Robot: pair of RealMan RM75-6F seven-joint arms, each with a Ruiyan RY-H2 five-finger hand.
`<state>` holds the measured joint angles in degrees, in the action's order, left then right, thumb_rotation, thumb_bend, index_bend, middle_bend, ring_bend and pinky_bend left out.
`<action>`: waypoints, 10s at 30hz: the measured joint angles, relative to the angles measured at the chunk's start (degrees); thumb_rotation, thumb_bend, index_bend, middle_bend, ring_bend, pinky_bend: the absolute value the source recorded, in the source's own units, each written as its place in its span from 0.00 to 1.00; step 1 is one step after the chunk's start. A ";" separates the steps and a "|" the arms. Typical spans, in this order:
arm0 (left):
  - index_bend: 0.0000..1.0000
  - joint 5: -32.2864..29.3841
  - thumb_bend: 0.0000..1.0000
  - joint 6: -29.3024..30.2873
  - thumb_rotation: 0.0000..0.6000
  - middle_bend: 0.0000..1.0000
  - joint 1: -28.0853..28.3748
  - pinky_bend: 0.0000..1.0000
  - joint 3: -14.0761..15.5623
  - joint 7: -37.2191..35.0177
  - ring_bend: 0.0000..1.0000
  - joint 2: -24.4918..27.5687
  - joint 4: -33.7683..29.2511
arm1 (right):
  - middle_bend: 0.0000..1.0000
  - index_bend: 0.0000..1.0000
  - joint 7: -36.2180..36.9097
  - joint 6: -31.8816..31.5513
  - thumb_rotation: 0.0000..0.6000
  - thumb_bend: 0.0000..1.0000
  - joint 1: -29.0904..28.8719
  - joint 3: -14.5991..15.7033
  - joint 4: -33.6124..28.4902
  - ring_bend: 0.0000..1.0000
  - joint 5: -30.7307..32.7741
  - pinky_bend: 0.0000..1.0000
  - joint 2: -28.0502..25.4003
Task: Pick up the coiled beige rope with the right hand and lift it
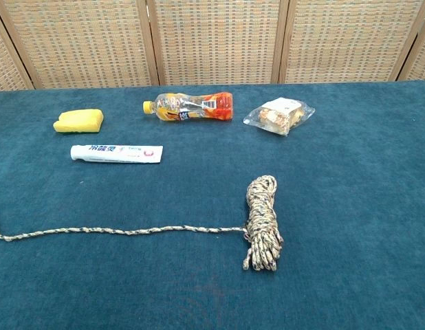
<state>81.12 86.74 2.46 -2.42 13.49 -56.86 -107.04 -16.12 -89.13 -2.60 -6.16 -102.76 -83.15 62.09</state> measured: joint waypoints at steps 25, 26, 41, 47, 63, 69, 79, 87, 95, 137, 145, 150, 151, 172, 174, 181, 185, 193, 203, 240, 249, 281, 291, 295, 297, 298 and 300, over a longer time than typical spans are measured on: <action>0.00 -3.96 0.00 -2.86 1.00 0.00 2.32 0.00 -1.76 3.86 0.00 -2.06 0.53 | 0.04 0.11 13.91 16.17 1.00 0.03 -30.87 2.94 30.01 0.00 -35.64 0.03 3.74; 0.00 -4.31 0.00 -3.07 1.00 0.00 2.46 0.00 -1.87 4.00 0.00 -2.16 0.58 | 0.05 0.12 14.51 17.35 1.00 0.04 -32.88 3.27 31.01 0.00 -37.00 0.03 4.40; 0.00 -10.44 0.00 -6.81 1.00 0.00 5.02 0.00 -3.34 6.41 0.00 -3.71 2.29 | 0.10 0.17 22.87 34.73 1.00 0.07 -51.45 9.06 37.11 0.00 -40.20 0.03 17.69; 0.00 -11.36 0.00 -7.24 1.00 0.00 5.48 0.00 -3.41 6.64 0.00 -3.79 2.38 | 0.11 0.17 24.57 34.74 1.00 0.07 -53.22 10.77 40.73 0.00 -38.47 0.04 21.04; 0.00 -11.38 0.00 -7.10 1.00 0.00 5.71 0.00 -2.99 6.24 0.00 -3.70 2.38 | 0.26 0.32 24.91 34.87 1.00 0.23 -55.41 14.60 48.47 0.12 -35.92 0.19 28.12; 0.00 -11.77 0.00 -7.39 1.00 0.00 5.99 0.00 -2.96 6.30 0.00 -3.77 2.60 | 0.50 0.51 27.94 30.39 1.00 0.44 -55.24 15.92 53.07 0.40 -35.61 0.51 30.65; 0.03 -11.07 0.05 -8.78 1.00 0.00 7.98 0.00 -3.13 7.52 0.00 -6.61 6.59 | 0.59 0.58 32.19 21.61 1.00 0.61 -53.49 17.51 58.21 0.48 -34.24 0.61 31.24; 0.34 -2.79 0.15 -16.45 1.00 0.00 15.15 0.00 -2.52 4.44 0.00 -13.59 18.53 | 0.59 0.58 30.17 19.51 1.00 0.64 -51.38 18.48 54.70 0.48 -32.69 0.61 27.73; 0.42 0.20 0.17 -22.23 1.00 0.00 19.41 0.00 -1.11 0.83 0.00 -19.71 25.34 | 0.59 0.58 27.62 19.88 1.00 0.66 -50.98 18.34 49.80 0.48 -31.41 0.61 25.55; 0.52 -3.80 0.38 -29.82 1.00 0.00 21.75 0.00 1.79 -1.72 0.00 -28.02 36.15 | 0.59 0.58 24.59 22.91 1.00 0.79 -51.32 18.22 45.41 0.48 -29.83 0.61 24.72; 0.53 -4.12 0.41 -29.96 1.00 0.00 21.95 0.00 1.89 -1.22 0.00 -29.06 37.00 | 0.59 0.58 24.78 22.74 1.00 0.80 -51.20 18.26 45.62 0.48 -29.72 0.61 24.75; 0.53 -4.29 0.41 -30.29 1.00 0.00 22.10 0.00 2.00 -1.21 0.00 -29.37 37.22 | 0.59 0.58 24.97 22.51 1.00 0.81 -51.06 18.42 45.87 0.48 -29.79 0.61 24.79; 0.54 -4.34 0.42 -30.37 1.00 0.00 22.14 0.00 2.01 -1.13 0.00 -29.37 37.20 | 0.59 0.58 24.99 22.48 1.00 0.81 -51.05 18.43 45.92 0.48 -29.81 0.61 24.81; 0.68 -2.91 0.51 -27.40 1.00 0.00 22.79 0.00 1.36 0.41 0.00 -29.37 38.71 | 0.61 0.59 28.40 20.62 1.00 0.83 -50.15 15.13 41.85 0.49 -25.55 0.62 23.51; 0.69 -1.01 0.52 -25.22 1.00 0.00 23.10 0.00 1.16 0.63 0.00 -29.61 40.42 | 0.61 0.60 28.99 20.63 1.00 0.83 -50.13 13.55 39.58 0.50 -23.76 0.63 22.67; 0.72 3.96 0.54 -22.10 1.00 0.00 25.36 0.00 0.58 -0.13 0.00 -29.21 43.11 | 0.64 0.61 29.34 23.55 1.00 0.85 -50.24 6.93 29.50 0.52 -13.94 0.63 19.20; 0.73 6.75 0.54 -21.09 1.00 0.00 26.33 0.00 1.15 0.31 0.00 -28.75 43.50 | 0.68 0.61 28.17 26.80 1.00 0.94 -50.36 2.65 24.14 0.54 -6.20 0.68 17.57; 0.77 18.52 0.55 -12.38 1.00 0.00 28.88 0.00 3.58 -1.72 0.00 -28.77 46.44 | 0.71 0.62 19.39 32.45 1.00 1.00 -51.19 -5.96 15.72 0.59 17.17 0.86 15.86; 0.81 30.17 0.57 1.41 1.00 0.00 33.00 0.00 4.83 -7.71 0.00 -27.95 48.95 | 0.72 0.62 -4.79 33.03 1.00 1.00 -56.14 -10.55 11.31 0.62 47.22 0.92 16.58; 0.84 3.34 0.71 -13.53 1.00 0.00 46.15 0.00 -14.96 -15.36 0.00 -18.59 6.48 | 0.73 0.62 -14.60 38.18 1.00 1.00 -64.75 -8.59 15.81 0.63 52.68 0.94 28.05; 0.84 -11.69 0.72 -19.22 1.00 0.00 49.93 0.00 -22.55 -18.08 0.00 -22.04 9.95 | 0.73 0.62 -5.40 42.64 1.00 1.00 -61.44 -8.38 14.19 0.63 44.17 0.94 26.87; 0.84 -16.03 0.73 -36.31 1.00 0.00 51.73 0.00 -19.80 -40.94 0.00 -34.54 44.21 | 0.73 0.62 27.41 44.19 1.00 1.00 -49.68 -21.13 -7.12 0.63 35.37 0.94 9.20; 0.84 -3.62 0.73 -31.55 1.00 0.00 48.48 0.00 -10.73 -41.61 0.00 -35.13 48.82 | 0.73 0.62 29.02 42.69 1.00 1.00 -50.86 -23.16 -3.54 0.63 44.80 0.94 7.69; 0.84 1.08 0.73 -28.46 1.00 0.00 46.32 0.00 -6.37 -40.62 0.00 -34.22 50.35 | 0.73 0.62 28.11 41.37 1.00 1.00 -51.80 -23.28 -1.51 0.63 48.73 0.94 7.70; 0.84 2.72 0.73 -27.54 1.00 0.00 45.26 0.00 -4.64 -40.31 0.00 -33.34 50.68 | 0.73 0.62 27.45 40.81 1.00 1.00 -52.29 -23.21 -0.42 0.63 50.45 0.94 7.82; 0.84 3.26 0.73 -27.34 1.00 0.00 44.80 0.00 -4.00 -40.35 0.00 -32.86 50.71 | 0.73 0.62 27.09 40.58 1.00 1.00 -52.50 -23.13 0.17 0.63 51.17 0.94 7.91; 0.84 4.28 0.73 -26.70 1.00 0.00 43.81 0.00 -2.86 -40.64 0.00 -31.78 50.75 | 0.73 0.62 25.95 40.01 1.00 1.00 -53.01 -22.79 1.54 0.63 52.55 0.94 8.20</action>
<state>85.41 60.05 46.27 -5.29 -27.16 -88.64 -56.30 9.84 -49.12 -55.61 -28.95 -101.22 -30.60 70.29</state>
